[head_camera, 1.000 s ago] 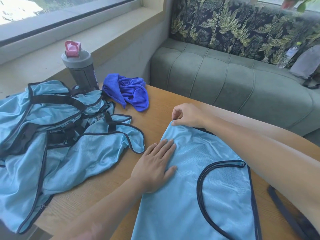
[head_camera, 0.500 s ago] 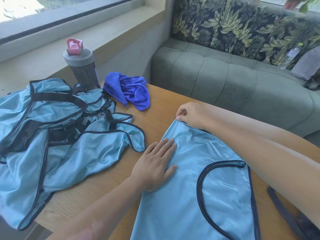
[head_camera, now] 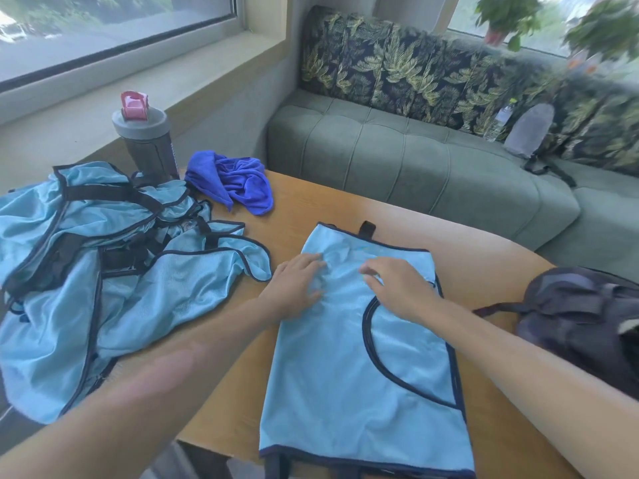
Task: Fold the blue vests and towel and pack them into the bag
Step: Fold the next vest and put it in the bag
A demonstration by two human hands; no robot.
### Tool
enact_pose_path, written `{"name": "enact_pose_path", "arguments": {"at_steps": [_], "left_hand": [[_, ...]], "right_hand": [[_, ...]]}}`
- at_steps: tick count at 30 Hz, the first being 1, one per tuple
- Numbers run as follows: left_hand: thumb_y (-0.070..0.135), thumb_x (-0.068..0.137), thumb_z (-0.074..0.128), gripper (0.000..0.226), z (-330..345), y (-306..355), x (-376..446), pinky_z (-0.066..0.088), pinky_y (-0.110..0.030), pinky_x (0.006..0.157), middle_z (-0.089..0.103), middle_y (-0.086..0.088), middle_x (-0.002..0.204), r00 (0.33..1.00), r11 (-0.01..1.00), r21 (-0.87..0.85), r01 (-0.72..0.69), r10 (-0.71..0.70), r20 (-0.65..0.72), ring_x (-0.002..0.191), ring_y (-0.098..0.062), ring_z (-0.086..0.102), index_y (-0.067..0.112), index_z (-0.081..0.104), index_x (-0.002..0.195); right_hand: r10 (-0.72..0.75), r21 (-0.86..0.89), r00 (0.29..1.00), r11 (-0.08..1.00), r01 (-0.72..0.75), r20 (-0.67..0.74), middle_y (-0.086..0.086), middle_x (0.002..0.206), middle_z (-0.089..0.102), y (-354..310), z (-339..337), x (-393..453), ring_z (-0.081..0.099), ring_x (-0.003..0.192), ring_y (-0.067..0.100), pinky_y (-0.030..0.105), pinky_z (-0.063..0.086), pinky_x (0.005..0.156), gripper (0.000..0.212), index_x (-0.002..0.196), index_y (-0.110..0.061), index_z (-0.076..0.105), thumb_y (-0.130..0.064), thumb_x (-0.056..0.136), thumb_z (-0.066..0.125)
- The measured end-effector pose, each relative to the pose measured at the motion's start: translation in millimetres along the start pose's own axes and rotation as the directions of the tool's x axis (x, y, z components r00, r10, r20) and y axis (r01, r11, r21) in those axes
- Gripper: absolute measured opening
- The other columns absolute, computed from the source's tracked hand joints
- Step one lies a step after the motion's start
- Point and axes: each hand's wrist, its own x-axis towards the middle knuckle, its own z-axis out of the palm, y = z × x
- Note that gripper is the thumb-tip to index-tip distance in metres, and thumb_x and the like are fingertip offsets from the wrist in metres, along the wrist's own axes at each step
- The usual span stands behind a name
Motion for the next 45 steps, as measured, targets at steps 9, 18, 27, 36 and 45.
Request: {"name": "enact_pose_path", "arguments": {"at_steps": [9, 18, 27, 36, 45], "left_hand": [[0.060, 0.104, 0.028, 0.078, -21.8, 12.1, 64.2, 0.011, -0.041, 0.127, -0.006, 0.001, 0.172, 0.992, 0.933, 0.358, 0.012, -0.056, 0.113, 0.158, -0.018, -0.004, 0.018, 0.000, 0.164], [0.064, 0.103, 0.030, 0.079, -33.5, 19.5, 42.0, 0.010, -0.046, 0.126, -0.002, -0.004, 0.172, 0.993, 0.902, 0.431, -0.034, -0.016, 0.113, 0.158, -0.024, -0.004, 0.016, 0.011, 0.163], [0.042, 0.106, 0.041, 0.047, -20.0, 28.6, -137.8, 0.037, -0.043, 0.117, 0.042, 0.003, 0.158, 0.917, 0.903, 0.164, -0.398, 0.387, 0.095, 0.148, -0.019, 0.036, 0.022, 0.051, 0.147], [0.071, 0.097, 0.045, 0.088, 7.9, 6.8, -248.3, 0.008, -0.032, 0.128, 0.009, 0.009, 0.171, 0.862, 0.860, 0.133, -0.493, 0.463, 0.206, 0.157, -0.008, 0.005, 0.022, 0.017, 0.163], [0.022, 0.112, 0.023, 0.052, 36.8, 30.1, -265.0, 0.051, -0.040, 0.099, 0.070, -0.003, 0.127, 0.781, 0.806, 0.330, -0.491, 0.576, -0.243, 0.115, -0.026, 0.067, 0.010, 0.074, 0.112]], "right_hand": [[0.076, -0.181, 0.979, 0.983, -0.041, 0.191, -0.017, 0.168, 0.003, 34.7, 34.2, -117.7, -0.003, 0.154, 0.002, 0.026, 0.011, 0.123, 0.064, 0.162, -0.031, 0.016, -0.056, 0.104, 0.028], [0.095, -0.149, 0.981, 0.986, -0.070, 0.167, -0.020, 0.164, -0.016, 54.8, 51.1, -155.6, -0.017, 0.151, -0.001, 0.029, 0.004, 0.127, 0.079, 0.161, -0.034, 0.000, -0.069, 0.090, -0.001], [-0.008, -0.200, 0.998, 0.979, 0.020, 0.060, -0.014, 0.166, 0.016, 45.4, 54.2, -226.7, 0.008, 0.154, 0.004, 0.032, 0.015, 0.126, 0.080, 0.160, -0.024, 0.024, -0.069, 0.097, 0.007], [-0.055, -0.285, 0.995, 0.955, 0.078, 0.088, -0.008, 0.169, -0.007, 58.5, 89.9, -292.0, -0.010, 0.155, 0.005, 0.033, 0.006, 0.127, 0.095, 0.163, -0.020, 0.005, -0.082, 0.093, 0.023], [-0.243, -0.337, 0.894, 0.935, 0.112, -0.376, 0.008, 0.125, 0.067, 51.5, 124.6, -323.1, 0.063, 0.114, 0.029, 0.038, 0.041, 0.108, 0.046, 0.118, -0.005, 0.071, -0.003, 0.074, 0.082]]}}
